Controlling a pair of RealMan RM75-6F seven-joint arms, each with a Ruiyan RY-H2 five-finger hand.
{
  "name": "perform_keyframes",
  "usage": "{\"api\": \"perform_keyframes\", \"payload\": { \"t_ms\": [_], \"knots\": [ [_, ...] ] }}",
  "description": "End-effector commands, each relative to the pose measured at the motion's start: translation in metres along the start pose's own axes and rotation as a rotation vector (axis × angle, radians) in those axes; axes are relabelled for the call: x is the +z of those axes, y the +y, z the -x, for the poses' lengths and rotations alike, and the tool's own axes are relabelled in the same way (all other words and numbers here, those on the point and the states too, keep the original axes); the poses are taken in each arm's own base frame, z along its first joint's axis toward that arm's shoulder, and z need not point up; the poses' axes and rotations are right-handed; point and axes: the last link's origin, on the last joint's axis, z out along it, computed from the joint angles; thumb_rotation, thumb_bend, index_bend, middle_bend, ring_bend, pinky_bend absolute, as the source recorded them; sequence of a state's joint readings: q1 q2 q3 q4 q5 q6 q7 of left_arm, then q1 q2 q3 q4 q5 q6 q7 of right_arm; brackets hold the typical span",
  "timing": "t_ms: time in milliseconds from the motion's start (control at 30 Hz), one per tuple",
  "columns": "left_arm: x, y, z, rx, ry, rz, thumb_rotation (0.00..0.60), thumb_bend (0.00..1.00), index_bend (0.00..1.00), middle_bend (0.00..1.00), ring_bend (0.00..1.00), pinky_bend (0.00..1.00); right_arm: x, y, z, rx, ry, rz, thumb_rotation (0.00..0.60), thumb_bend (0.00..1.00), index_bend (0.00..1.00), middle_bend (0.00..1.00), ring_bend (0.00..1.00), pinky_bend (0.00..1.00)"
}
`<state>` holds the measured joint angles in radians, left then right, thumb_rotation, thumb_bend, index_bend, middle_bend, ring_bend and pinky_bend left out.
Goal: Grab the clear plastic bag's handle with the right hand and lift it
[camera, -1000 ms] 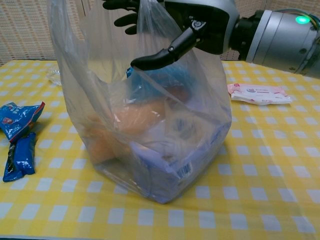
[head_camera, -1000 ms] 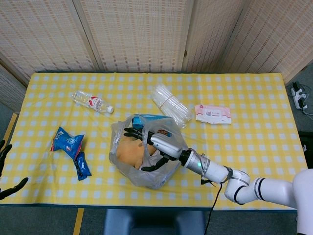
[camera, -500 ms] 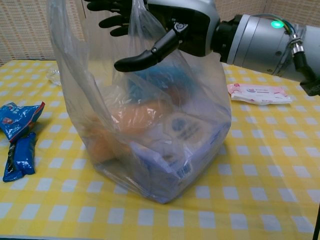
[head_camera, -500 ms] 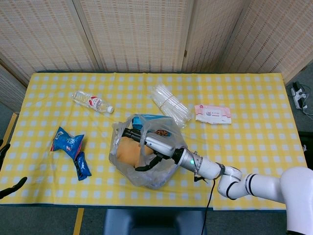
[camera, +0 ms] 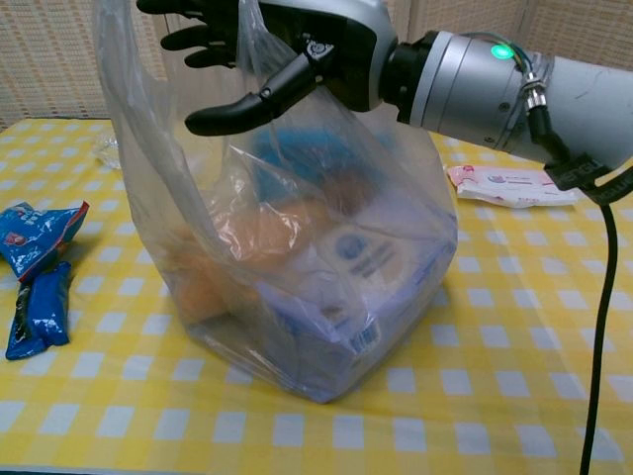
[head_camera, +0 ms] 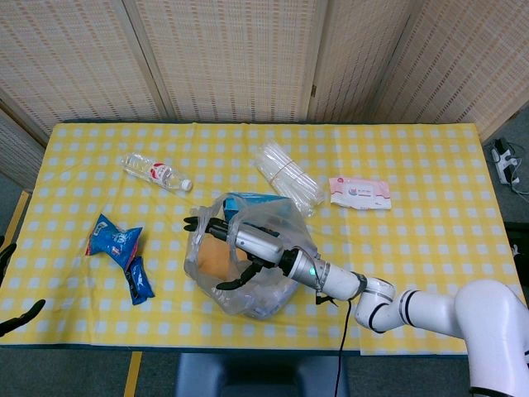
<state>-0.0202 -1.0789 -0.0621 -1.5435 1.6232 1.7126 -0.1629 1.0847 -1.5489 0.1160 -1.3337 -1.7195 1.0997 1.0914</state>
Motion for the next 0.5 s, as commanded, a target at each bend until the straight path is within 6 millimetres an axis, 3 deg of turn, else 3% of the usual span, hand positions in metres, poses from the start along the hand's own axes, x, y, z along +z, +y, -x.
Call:
{"api": "perform_keyframes", "payload": {
  "t_ms": [33,500],
  "knots": [
    [0.000,0.000,0.000,-0.002,-0.002,0.001,0.600,0.19,0.00,0.03,0.03,0.00,0.005,0.000,-0.001,0.014,0.011,-0.017,0.600,0.24,0.00,0.00,0.08,0.00],
    [0.000,-0.001,-0.002,-0.006,0.007,0.000,0.600,0.19,0.00,0.03,0.03,0.00,0.025,-0.005,0.001,0.058,0.014,-0.077,0.600,0.24,0.00,0.00,0.11,0.00]
  ]
}}
